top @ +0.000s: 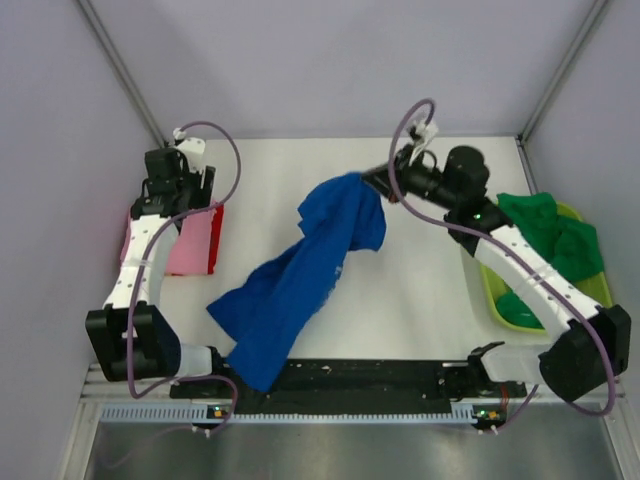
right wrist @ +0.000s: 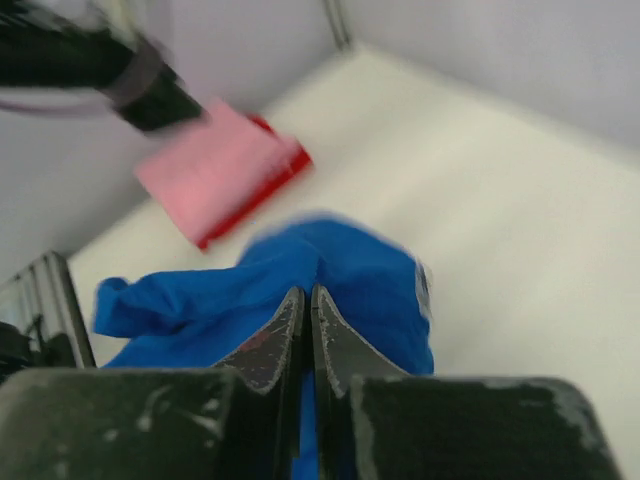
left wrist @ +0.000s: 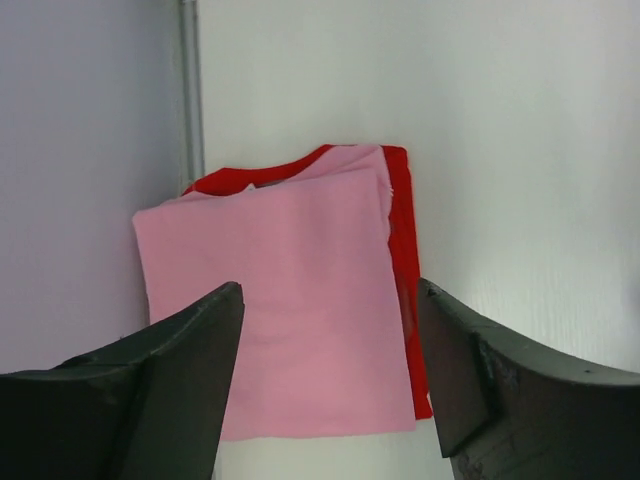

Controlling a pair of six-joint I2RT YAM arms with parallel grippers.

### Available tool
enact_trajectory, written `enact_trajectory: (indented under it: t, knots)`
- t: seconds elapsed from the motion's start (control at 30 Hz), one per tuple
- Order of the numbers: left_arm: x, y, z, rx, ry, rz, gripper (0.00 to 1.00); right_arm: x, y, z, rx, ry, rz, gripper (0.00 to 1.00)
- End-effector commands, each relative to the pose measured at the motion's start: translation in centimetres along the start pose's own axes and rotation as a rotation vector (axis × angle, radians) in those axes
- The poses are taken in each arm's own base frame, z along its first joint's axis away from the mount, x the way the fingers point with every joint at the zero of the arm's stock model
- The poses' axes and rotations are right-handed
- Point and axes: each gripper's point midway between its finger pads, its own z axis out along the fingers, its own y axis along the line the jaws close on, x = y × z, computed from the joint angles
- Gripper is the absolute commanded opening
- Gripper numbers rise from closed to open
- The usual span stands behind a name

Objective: Fold and stack the t-shirts
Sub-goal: Move the tshirt to the center of the board, then flatten out the tshirt

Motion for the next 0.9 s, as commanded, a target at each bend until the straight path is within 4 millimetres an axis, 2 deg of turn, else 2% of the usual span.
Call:
enact_trajectory:
  t: [0.0,0.03,0.1,0.13,0.2,0.23,0.3,0.4,0.43,0.5,0.53,0.67,0.8,0.87]
  knots:
    - [0.0,-5.5,-2.5,0.328,-0.006,0.143,0.66,10.4,-9.7,-4.3,0.443,0.121,0.131,0.08]
    - [0.5,-7.0,-3.3,0.409,0.002,0.195,0.62,12.0,-12.2,-6.2,0.576,0.136,0.191,0.18]
    - [2.6,-9.7,-5.1,0.533,0.057,0.273,0.62,15.5,-16.5,-11.0,0.853,0.204,0.345,0.37]
    - [3.5,-12.0,-6.2,0.605,0.076,0.331,0.62,16.3,-18.2,-13.2,0.95,0.211,0.401,0.44]
    - [6.1,-14.8,-8.2,0.707,0.131,0.44,0.64,16.6,-19.8,-15.2,1.009,0.215,0.464,0.5]
    - [7.8,-16.3,-9.6,0.769,0.164,0.493,0.66,16.5,-20.0,-15.3,1.008,0.229,0.451,0.51]
    - [10.7,-17.6,-11.3,0.844,0.226,0.557,0.67,15.9,-19.4,-13.8,0.924,0.262,0.385,0.56]
    - [14.1,-18.8,-14.2,0.982,0.317,0.584,0.7,15.4,-17.1,-9.3,0.729,0.345,0.259,0.72]
    - [15.1,-19.0,-15.1,1.025,0.349,0.584,0.72,16.8,-16.3,-7.5,0.675,0.434,0.193,0.76]
    - [16.9,-19.5,-16.3,1.076,0.402,0.613,0.74,16.4,-16.0,-4.1,0.639,0.528,0.088,0.81]
    - [17.9,-19.6,-16.7,1.086,0.425,0.646,0.75,17.6,-15.9,-2.6,0.63,0.594,0.062,0.82]
    - [20.9,-21.1,-18.7,1.164,0.454,0.76,0.77,19.9,-18.0,2.3,0.663,0.74,0.051,0.83]
    - [23.0,-22.1,-19.9,1.21,0.491,0.84,0.78,24.3,-21.4,4.0,0.741,0.832,0.073,0.83]
    - [23.9,-22.5,-20.0,1.216,0.516,0.871,0.78,26.6,-22.4,4.6,0.74,0.865,0.074,0.83]
